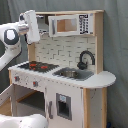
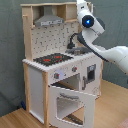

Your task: Play with the kitchen

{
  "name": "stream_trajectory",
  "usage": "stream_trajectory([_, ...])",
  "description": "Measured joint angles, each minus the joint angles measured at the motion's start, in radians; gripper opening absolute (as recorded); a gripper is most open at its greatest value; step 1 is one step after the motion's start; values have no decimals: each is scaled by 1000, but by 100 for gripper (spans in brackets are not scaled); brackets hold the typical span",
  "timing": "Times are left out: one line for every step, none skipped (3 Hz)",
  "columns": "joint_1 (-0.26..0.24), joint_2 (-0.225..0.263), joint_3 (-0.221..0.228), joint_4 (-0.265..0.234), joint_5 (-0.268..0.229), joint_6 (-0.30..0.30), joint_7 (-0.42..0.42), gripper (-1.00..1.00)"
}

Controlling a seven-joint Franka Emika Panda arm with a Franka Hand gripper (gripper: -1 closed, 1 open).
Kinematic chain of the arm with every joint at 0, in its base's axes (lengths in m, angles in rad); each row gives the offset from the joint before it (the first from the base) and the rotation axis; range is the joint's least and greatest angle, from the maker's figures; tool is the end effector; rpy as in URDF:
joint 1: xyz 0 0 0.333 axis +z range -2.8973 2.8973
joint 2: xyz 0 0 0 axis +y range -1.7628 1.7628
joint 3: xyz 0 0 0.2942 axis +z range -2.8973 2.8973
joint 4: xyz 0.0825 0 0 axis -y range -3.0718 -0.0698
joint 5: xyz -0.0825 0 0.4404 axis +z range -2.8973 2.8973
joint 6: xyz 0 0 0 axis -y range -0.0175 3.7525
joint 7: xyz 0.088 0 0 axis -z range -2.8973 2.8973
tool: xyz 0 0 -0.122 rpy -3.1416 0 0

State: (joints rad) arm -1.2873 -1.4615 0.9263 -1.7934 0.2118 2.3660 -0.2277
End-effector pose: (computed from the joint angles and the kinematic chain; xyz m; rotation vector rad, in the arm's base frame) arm 0.4674 0.3218 0.7539 1.5314 0.2455 1.0999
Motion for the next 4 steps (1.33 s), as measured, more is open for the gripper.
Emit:
stream_trajectory([25,0,7,11,0,21,-109,100])
stream_trajectory([52,0,12,10,0,29,-206,100])
stream_trajectory([84,0,13,6,0,29,-312,100])
stream_trajectory([110,-1,23,2,0,37,-413,100])
